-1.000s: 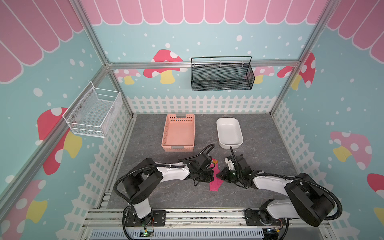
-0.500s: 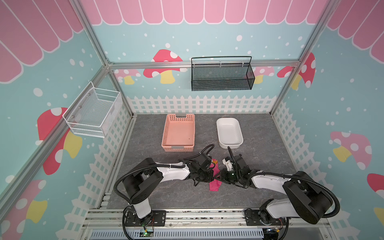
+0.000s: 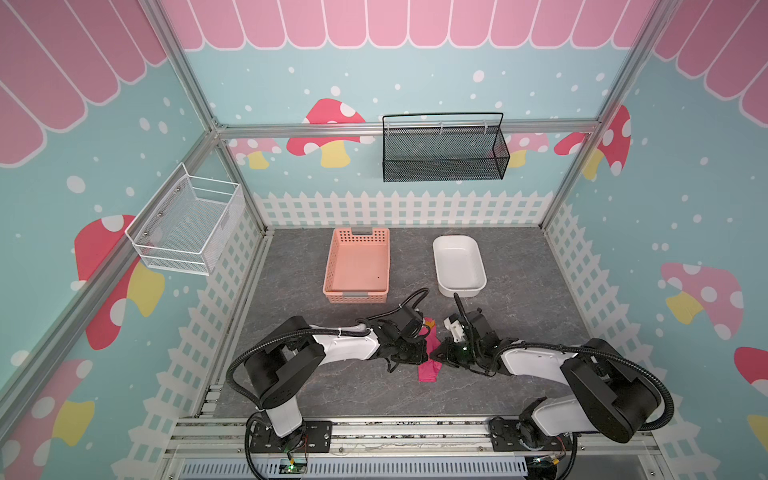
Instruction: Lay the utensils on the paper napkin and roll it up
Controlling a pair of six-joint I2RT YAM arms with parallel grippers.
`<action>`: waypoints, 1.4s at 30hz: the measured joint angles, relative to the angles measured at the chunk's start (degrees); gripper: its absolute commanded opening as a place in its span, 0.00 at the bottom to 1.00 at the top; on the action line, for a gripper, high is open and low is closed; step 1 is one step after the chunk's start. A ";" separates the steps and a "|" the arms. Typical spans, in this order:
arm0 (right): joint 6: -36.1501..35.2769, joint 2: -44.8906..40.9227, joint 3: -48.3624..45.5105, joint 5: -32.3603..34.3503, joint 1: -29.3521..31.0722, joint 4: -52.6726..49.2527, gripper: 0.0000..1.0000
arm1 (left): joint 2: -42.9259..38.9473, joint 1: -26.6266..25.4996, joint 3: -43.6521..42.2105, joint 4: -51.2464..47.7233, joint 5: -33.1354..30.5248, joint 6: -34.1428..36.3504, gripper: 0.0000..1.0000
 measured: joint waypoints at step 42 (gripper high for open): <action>11.80 -3.23 -7.78 -9.66 -3.15 16.83 0.00 | 2.49 7.72 -20.00 43.85 15.47 -20.65 0.46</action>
